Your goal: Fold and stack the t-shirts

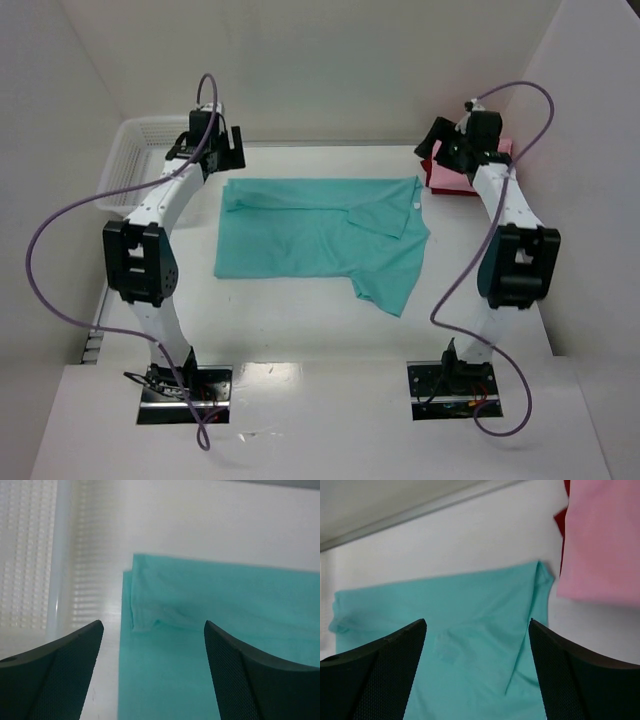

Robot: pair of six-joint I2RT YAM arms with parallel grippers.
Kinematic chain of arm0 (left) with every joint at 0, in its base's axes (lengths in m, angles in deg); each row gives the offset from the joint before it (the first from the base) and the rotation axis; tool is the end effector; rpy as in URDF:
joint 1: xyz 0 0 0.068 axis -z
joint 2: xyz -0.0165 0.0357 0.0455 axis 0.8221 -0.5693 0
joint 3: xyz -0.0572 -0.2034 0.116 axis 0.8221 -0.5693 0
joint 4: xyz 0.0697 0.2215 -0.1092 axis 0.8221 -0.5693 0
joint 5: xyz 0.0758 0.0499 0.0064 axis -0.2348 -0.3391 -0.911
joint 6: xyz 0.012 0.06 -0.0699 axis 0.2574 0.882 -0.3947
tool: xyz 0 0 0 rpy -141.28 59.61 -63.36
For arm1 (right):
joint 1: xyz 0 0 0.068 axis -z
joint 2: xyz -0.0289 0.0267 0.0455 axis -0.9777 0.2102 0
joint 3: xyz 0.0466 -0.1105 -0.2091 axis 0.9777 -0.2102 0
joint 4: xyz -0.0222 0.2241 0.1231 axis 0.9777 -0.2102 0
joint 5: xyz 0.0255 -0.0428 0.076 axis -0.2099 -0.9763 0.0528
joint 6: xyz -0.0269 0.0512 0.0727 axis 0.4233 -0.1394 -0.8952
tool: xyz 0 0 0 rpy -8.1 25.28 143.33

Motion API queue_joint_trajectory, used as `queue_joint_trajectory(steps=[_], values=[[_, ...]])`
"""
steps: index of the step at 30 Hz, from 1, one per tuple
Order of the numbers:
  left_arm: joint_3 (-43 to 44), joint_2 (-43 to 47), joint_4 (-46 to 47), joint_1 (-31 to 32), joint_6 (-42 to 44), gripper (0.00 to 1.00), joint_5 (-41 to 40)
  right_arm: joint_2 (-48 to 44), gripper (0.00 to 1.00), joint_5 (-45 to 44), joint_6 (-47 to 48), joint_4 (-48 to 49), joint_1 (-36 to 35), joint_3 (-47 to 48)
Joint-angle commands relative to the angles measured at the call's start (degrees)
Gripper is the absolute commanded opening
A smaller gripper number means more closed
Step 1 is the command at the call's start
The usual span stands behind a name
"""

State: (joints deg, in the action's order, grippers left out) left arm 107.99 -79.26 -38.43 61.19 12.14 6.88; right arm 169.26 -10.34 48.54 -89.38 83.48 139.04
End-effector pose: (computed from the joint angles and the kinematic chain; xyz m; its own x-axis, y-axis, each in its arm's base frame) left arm 0.4722 -0.0341 0.2547 -0.5256 -0.2103 -0.8243 -0.1895 0.9736 -0.1276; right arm 0.4548 -0.0216 0.2524 -0.5525 0.3534 -0.7549 0.0364 0.9150 0.4017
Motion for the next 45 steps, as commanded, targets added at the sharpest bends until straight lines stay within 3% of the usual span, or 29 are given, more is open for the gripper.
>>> queue_joint_trajectory(steps=[1, 10, 30, 42, 45], values=[[-11.1, 3.0, 3.3, 0.2, -3.5, 0.88, 2.5, -4.4, 0.85, 1.8, -0.8, 4.4, 0.4, -12.3], [-17.3, -1.6, 7.4, 0.2, -8.8, 0.79, 3.4, -3.0, 0.79, 3.3, -2.4, 7.8, -0.7, -21.0], [-10.3, -9.6, 8.6, -0.9, -9.4, 0.61, -1.3, 5.0, 0.66, 2.1, -3.6, 7.9, -3.4, -20.1], [-9.2, -10.8, 8.0, -0.9, -8.5, 0.36, -4.1, 8.1, 0.37, 2.9, -3.6, 7.9, -3.4, -19.0], [-9.2, -10.8, 8.0, -0.9, -8.5, 0.29, -4.1, 8.1, 0.21, 2.9, -3.6, 7.9, -3.4, -18.5]])
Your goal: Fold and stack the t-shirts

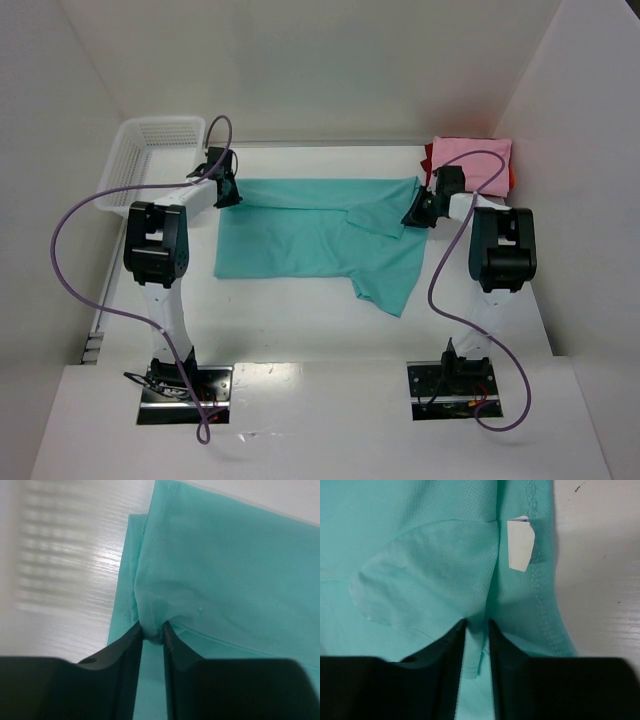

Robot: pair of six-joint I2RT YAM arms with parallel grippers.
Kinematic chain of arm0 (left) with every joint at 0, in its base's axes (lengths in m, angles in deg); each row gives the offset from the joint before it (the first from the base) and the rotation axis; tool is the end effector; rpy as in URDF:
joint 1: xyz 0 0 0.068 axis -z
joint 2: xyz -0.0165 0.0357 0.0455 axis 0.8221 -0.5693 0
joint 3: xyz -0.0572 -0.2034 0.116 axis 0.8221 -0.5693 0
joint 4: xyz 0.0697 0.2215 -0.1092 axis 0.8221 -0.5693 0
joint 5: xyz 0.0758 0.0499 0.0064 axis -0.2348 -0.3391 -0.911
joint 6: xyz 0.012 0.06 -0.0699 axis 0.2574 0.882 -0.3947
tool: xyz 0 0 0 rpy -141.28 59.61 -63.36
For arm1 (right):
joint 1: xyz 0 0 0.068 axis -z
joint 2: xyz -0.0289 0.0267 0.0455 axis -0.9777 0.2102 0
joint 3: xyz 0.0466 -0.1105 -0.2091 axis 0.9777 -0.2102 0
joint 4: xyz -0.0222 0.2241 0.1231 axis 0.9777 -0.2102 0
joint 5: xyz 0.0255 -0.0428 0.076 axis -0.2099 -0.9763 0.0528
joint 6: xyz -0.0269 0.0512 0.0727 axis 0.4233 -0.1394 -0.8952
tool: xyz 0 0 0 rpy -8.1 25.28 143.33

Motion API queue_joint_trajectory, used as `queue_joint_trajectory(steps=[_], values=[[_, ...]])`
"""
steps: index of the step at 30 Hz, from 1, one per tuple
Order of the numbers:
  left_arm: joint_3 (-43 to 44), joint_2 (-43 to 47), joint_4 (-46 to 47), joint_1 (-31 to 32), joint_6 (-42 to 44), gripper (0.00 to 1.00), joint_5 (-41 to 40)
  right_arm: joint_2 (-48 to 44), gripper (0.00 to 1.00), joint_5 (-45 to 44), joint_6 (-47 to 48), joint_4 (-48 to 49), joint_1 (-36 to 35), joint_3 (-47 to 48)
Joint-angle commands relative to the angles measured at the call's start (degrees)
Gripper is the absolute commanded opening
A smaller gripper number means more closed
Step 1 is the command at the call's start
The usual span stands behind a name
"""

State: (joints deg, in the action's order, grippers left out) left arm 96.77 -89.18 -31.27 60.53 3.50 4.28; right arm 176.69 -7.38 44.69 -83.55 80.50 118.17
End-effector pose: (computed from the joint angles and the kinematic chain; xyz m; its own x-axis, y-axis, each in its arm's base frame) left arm 0.4711 -0.0248 0.1203 -0.6527 -0.3410 -0.6765 -0.3543 0.9267 -0.1253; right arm 0.4113 0.0082 0.0838 -0.8131 0.3904 -0.4318 0.1737 0.8707 0.4600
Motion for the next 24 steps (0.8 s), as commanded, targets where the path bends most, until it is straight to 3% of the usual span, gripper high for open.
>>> queue_joint_trajectory(steps=[1, 2, 6, 24], values=[[2.0, -0.9, 0.9, -0.2, 0.1, 0.27, -1.6, 0.7, 0.16, 0.0, 0.3, 2.1, -0.4, 2.4], [2.0, -0.9, 0.9, -0.2, 0.1, 0.23, -2.1, 1.2, 0.09, -0.5, 0.3, 2.1, -0.4, 2.4], [2.0, -1.4, 0.3, -0.2, 0.1, 0.16, -2.6, 1.2, 0.00, -1.9, 0.3, 2.1, -0.4, 2.8], [1.0, -0.4, -2.1, -0.2, 2.5, 0.16, -6.2, -2.9, 0.00, -5.7, 1.3, 0.9, 4.1, 2.9]])
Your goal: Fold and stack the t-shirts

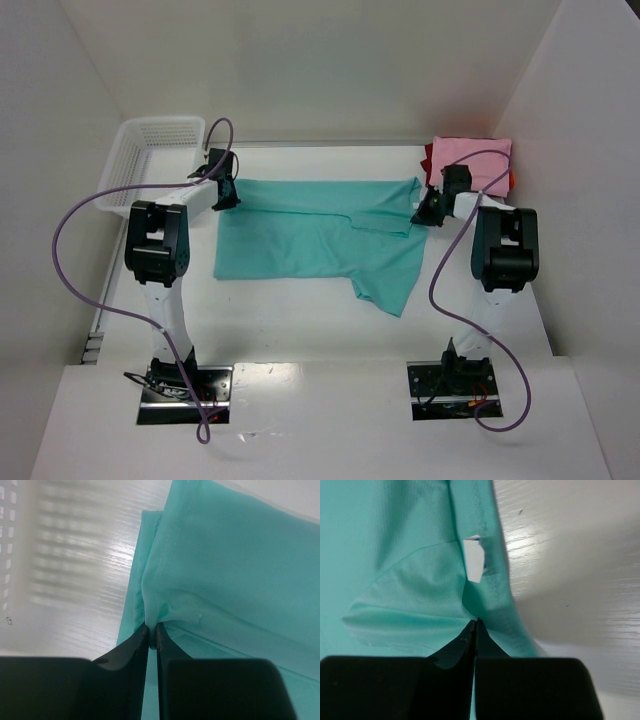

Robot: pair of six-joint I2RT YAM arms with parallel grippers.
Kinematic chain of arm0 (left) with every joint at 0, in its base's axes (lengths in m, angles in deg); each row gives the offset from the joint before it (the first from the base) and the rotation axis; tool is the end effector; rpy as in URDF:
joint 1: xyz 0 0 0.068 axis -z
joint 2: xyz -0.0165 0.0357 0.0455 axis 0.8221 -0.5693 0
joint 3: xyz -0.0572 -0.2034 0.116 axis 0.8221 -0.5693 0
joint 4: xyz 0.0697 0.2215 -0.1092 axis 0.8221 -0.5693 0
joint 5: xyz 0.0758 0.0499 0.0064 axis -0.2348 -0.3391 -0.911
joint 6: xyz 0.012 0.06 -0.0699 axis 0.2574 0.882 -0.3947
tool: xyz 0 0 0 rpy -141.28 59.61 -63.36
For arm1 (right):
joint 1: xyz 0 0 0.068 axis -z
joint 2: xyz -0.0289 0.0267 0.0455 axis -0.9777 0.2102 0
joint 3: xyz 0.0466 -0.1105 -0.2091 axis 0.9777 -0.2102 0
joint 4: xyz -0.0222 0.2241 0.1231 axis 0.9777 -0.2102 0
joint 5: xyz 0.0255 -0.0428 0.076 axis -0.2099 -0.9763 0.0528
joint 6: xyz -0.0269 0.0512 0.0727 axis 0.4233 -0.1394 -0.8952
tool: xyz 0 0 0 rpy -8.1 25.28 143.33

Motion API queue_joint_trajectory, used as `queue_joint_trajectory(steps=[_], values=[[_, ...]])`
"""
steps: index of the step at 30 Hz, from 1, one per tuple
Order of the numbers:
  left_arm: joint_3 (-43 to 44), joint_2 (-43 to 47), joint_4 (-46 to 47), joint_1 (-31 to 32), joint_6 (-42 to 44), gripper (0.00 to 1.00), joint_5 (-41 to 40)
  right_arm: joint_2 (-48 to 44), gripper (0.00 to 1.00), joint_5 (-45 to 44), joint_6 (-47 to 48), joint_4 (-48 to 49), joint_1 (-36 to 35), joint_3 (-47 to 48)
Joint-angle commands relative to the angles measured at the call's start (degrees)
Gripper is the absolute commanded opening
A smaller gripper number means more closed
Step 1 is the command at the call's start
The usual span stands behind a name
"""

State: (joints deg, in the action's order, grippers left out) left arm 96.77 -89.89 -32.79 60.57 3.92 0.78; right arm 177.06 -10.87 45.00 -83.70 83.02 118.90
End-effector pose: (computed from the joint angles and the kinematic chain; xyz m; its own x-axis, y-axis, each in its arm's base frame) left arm 0.4677 -0.0198 0.1130 -0.6656 -0.3267 -0.6710 -0.3890 0.9192 -0.0617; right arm 0.4143 -0.0150 0.0837 -0.7818 0.4264 -0.4548 0.2384 0.8785 0.4139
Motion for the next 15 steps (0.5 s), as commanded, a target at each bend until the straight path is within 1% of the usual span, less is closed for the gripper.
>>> queue_joint_trajectory(steps=[1, 5, 7, 10, 11, 12, 13, 15], values=[[1.0, 0.3, -0.8, -0.3, 2.5, 0.18, -2.5, -3.2, 0.00, -2.3, 1.0, 1.0, 1.6, 2.2], [1.0, 0.3, -0.8, -0.3, 3.4, 0.25, -2.2, -3.0, 0.00, -2.0, 1.0, 1.0, 1.6, 2.2], [0.4, 0.3, -0.8, -0.3, 3.9, 0.34, -1.1, -2.4, 0.00, -0.8, 1.0, 1.0, 1.6, 2.7], [0.4, 0.8, -0.8, -0.3, 4.5, 0.40, -0.4, -1.9, 0.01, 0.9, 1.0, 0.9, 1.6, 3.3], [0.4, 1.0, -0.8, -0.3, 4.5, 0.42, -0.1, -1.5, 0.07, 1.4, 1.0, 0.5, 1.6, 3.3], [0.4, 1.5, -0.8, -0.3, 4.5, 0.46, -0.1, -1.5, 0.15, 1.9, 1.0, 0.5, 1.6, 3.3], [0.4, 2.2, -0.8, -0.3, 4.5, 0.48, 0.0, -1.5, 0.29, 1.9, 1.0, 0.5, 1.6, 3.9], [1.1, 2.9, -0.8, -0.3, 4.5, 0.51, 0.5, -1.5, 0.33, 3.4, 1.5, -0.2, 1.6, 5.5]])
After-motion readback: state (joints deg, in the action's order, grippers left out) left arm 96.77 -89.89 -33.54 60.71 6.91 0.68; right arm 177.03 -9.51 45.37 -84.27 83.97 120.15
